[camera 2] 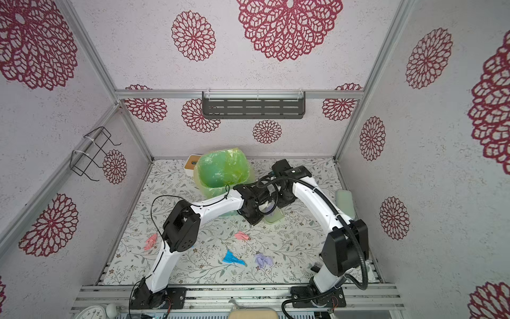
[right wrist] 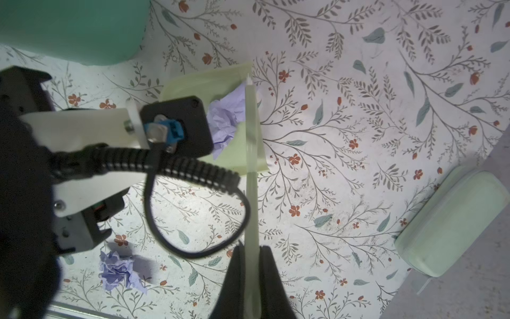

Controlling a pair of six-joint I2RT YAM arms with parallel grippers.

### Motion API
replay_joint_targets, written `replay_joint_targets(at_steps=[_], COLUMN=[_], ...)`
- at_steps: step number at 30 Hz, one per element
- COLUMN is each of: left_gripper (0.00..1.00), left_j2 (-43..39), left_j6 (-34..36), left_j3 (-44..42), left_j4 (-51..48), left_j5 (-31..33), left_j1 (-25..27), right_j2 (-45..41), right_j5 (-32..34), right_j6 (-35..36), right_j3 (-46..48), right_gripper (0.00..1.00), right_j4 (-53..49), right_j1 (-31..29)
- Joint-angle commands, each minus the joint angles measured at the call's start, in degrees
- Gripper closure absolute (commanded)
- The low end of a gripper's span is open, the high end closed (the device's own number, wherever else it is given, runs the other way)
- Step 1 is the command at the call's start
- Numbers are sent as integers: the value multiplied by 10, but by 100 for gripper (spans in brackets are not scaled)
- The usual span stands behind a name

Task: Sweep away the paper scraps from the table
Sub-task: 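Sweep the purple scrap into the dustpan with the right gripper's brush, then carry the dustpan to the bin with the left gripper while the right withdraws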

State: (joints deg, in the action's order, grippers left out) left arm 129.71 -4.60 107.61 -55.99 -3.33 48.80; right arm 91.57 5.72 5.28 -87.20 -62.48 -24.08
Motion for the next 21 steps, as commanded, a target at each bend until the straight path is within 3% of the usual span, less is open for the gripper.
replay_joint_targets(at_steps=[1, 21], left_gripper=[90, 90], left_j2=[-36, -183], left_j6=[-2, 0], left_j3=[-4, -35], left_j4=[8, 14], left_j5=[10, 54], left_j1=[-3, 57], right_j2=[-55, -154], right_j5=[-18, -77], right_j6=[-18, -41], right_j3=[-14, 32], right_gripper=[100, 100], right_j4=[-16, 51], right_j1=[31, 172])
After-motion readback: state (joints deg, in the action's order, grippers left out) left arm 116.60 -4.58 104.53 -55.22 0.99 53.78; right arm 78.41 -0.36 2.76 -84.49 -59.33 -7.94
